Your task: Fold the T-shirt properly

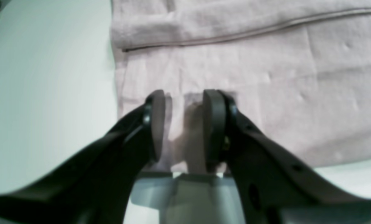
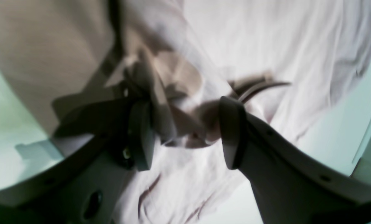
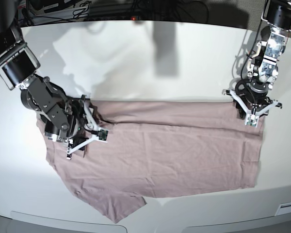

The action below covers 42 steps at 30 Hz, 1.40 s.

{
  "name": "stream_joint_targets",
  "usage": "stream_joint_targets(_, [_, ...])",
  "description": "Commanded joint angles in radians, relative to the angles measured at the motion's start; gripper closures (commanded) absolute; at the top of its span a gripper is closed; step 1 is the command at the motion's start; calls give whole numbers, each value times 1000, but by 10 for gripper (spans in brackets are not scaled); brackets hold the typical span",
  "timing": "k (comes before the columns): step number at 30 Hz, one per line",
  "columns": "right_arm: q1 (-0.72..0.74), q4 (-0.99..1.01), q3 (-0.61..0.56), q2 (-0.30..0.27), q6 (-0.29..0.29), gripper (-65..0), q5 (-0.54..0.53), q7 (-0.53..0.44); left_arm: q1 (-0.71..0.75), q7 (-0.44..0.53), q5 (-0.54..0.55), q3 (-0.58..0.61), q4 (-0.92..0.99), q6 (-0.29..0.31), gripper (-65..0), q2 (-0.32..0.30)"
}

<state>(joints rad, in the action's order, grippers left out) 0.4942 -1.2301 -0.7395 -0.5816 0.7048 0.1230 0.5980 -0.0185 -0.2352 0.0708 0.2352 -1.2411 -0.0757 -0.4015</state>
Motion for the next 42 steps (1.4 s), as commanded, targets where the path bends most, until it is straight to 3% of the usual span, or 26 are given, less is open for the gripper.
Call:
stream_joint_targets(1, [43,-11,12,-8,-7,-321,5,-15,-2,-3,-3,-5,-11,0,-202,-11])
stream_joint_targets(6, [95,-11,12,9,-7,-321,-3,-35,2,-3,-3,-5,-11,0,-202,-11])
stream_joint_targets(13, [104,32,12,95,-7,-321,23,-86,2,-4,-3,-5,-11,0,-202,-11])
stream_joint_targets(16, [104,84,13,142,-198,-321,87,-84,2,-4,-3,-5,-11,0,-202,-11])
stream_joint_targets(17, [104,86,13,148,-236,-321,81,-85,2,-5,-3,-5,-11,0,-202,-11])
stream_joint_targets(18, [105,79,13,150,-237,-321,67,-85,2,-5,-3,-5,-11,1,-202,-11])
stream_joint_targets(23, [104,-48,14,88,-175,-321,-153,-50,2,-3,-3,-5,-11,0,-202,-11])
stream_joint_targets(26, [104,-146,13,21,-7,-321,-262,41,2,-3,-3,-5,-11,1,-202,-11])
stream_joint_targets(30, [104,-164,13,-16,-7,-321,-281,206,2,-3,-3,-5,-11,0,-202,-11])
stream_joint_targets(38, [103,-158,6,-33,-7,-321,-346,212,2,-6,-3,-5,-11,0,-202,-11])
stream_joint_targets(42, [104,-144,-67,-33,-7,-321,-332,230,2,-11,-3,-5,-11,0,-202,-11])
